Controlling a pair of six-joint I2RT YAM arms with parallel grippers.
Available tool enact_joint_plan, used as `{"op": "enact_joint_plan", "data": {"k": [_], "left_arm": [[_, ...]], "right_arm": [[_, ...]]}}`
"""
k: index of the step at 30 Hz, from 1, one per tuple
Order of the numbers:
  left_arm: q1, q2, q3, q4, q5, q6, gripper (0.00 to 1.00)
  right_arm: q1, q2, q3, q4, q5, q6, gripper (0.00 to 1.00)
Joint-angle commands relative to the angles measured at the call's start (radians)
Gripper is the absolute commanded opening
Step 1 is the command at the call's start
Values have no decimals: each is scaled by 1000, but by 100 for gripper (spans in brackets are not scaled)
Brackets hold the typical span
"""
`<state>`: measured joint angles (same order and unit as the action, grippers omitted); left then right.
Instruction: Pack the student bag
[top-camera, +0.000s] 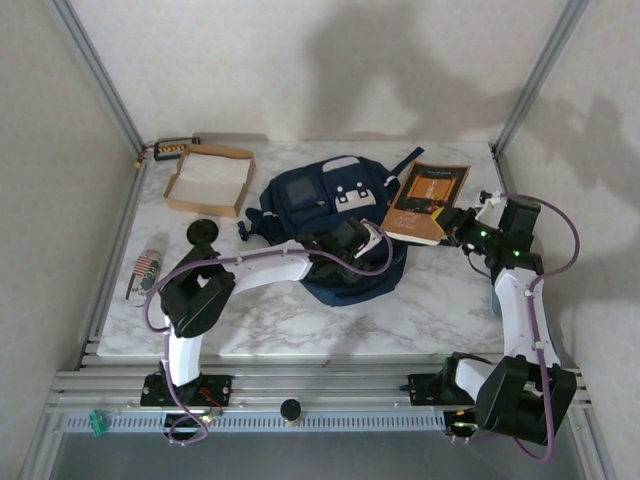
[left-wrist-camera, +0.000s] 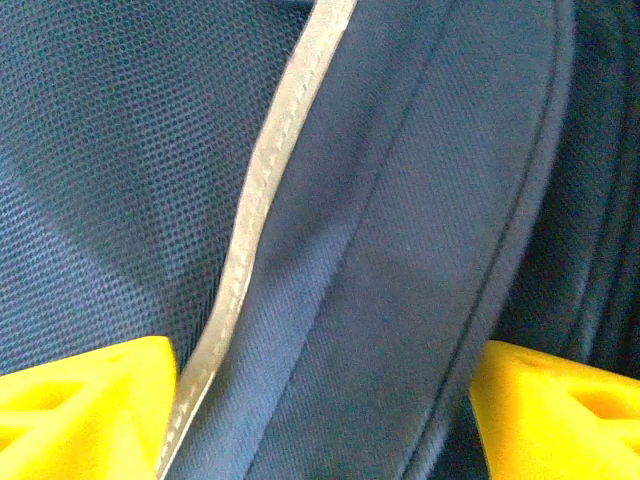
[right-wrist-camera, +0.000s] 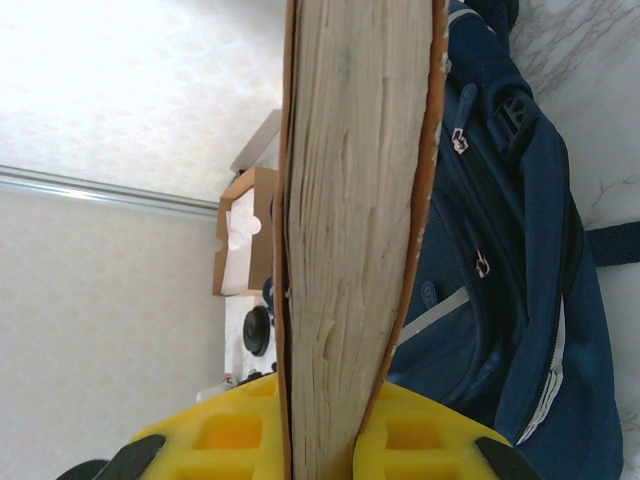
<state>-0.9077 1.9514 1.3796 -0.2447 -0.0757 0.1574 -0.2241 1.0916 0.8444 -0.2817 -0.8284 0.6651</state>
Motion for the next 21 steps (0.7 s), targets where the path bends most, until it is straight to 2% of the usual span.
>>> {"op": "enact_joint_plan", "data": {"k": [1,7,11,13,17,21], "left_arm": [[20,34,38,-2,-22,36,65],[62,-5,28,7,68,40,34],[70,-53,26,-3,76,53,9],[73,-83,28,-3,76,59,1],[81,-154,59,-17,54,59,0],[90,-208,117,-37,-19,40,0]], "right_arm": [[-8,-30,2,43,-50,-26,0],[-10,-37,-1,10,-45,-41,0],[-19,-52,-6,22,-101,18,0],[-20,-74,20,-35,-62,1,0],[-20,-112,86,-204,74,-87,0],[-20,-143,74,-279,88,-109,0]]}}
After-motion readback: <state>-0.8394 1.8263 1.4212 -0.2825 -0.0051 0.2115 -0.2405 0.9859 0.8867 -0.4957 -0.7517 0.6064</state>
